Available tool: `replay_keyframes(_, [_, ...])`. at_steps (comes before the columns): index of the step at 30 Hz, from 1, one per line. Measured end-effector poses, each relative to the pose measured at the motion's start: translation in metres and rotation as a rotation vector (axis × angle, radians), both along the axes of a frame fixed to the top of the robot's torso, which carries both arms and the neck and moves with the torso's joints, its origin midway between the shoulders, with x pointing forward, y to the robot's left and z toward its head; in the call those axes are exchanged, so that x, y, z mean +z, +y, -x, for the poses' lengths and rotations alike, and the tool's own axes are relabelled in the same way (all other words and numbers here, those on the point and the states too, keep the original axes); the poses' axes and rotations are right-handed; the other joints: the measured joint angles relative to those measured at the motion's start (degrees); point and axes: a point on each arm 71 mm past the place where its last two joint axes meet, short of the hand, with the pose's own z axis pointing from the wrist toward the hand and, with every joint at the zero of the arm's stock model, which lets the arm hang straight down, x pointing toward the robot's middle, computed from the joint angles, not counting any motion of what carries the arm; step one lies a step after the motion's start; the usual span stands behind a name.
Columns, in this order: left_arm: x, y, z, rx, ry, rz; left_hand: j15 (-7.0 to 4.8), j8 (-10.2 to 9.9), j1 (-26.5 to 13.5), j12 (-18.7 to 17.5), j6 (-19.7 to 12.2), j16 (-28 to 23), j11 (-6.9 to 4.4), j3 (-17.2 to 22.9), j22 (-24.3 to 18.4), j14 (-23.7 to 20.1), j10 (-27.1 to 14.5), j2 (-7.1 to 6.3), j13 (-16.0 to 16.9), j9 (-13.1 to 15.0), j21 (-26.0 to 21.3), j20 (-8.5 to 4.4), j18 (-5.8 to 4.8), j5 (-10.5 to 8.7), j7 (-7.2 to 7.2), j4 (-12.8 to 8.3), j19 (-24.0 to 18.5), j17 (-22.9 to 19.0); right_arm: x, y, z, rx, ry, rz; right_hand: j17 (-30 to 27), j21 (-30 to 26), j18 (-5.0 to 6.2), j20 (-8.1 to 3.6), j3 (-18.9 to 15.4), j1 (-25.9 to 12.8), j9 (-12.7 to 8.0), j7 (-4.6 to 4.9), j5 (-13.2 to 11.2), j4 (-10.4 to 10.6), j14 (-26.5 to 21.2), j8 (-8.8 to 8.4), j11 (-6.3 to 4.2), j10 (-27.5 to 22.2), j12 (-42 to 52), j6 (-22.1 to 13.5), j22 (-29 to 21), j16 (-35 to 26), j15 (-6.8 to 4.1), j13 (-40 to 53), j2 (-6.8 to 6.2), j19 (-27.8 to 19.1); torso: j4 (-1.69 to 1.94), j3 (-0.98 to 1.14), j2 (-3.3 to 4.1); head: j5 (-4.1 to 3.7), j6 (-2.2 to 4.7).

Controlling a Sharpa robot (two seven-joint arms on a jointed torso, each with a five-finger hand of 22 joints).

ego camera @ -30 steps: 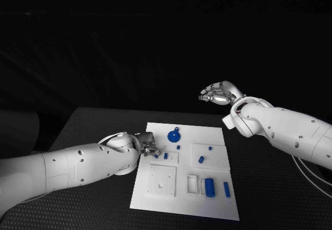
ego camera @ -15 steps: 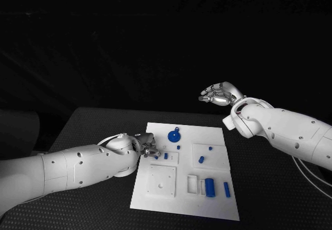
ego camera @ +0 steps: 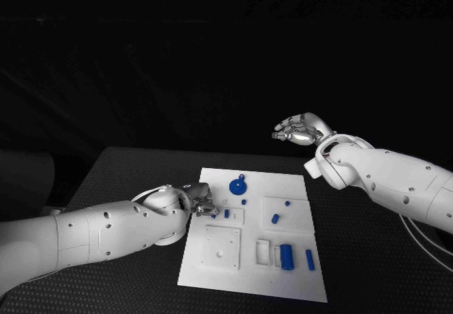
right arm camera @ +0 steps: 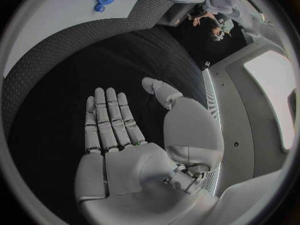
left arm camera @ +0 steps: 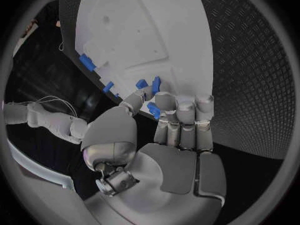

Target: Assemble the parts on the task board

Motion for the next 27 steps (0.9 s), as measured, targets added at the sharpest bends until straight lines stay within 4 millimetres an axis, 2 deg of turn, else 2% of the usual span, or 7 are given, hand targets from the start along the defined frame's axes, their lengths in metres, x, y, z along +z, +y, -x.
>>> replay_keyframes(6, [0.002, 0.009, -0.001, 0.029, -0.039, 0.027, -0.12, 0.0, 0.0, 0.0, 0.0, 0.0, 0.00, 0.0, 0.0, -0.1, 0.0, 0.00, 0.0, 0.0, 0.0, -0.15, -0.02, -0.34, 0.01, 0.0, 0.3, 0.0, 0.000, -0.002, 0.000, -0.003, 0.000, 0.001, 0.0, 0.0, 0.00, 0.00, 0.0, 0.0, 0.0, 0.00, 0.0, 0.0, 0.0, 0.00, 0.00, 0.0, 0.0, 0.0, 0.0, 0.0, 0.00, 0.0, 0.00, 0.0, -0.03, -0.02, 0.01, -0.03, 0.00])
replay_keyframes(27, [0.002, 0.011, 0.004, 0.059, -0.087, 0.143, -0.12, 0.1, 0.0, 0.0, 0.0, 0.0, 0.00, 0.0, 0.0, -0.1, 0.0, 0.00, -0.2, 0.0, 0.0, -0.13, -0.02, -0.42, 0.01, 0.1, 0.3, -0.1, 0.000, -0.004, 0.000, -0.006, 0.001, 0.002, 0.0, 0.0, 0.00, 0.00, 0.0, 0.0, 0.0, 0.00, 0.0, 0.0, 0.0, 0.00, 0.00, 0.0, 0.0, 0.0, 0.1, 0.0, -0.01, 0.0, 0.00, 0.0, 0.07, -0.03, -0.01, -0.30, -0.60])
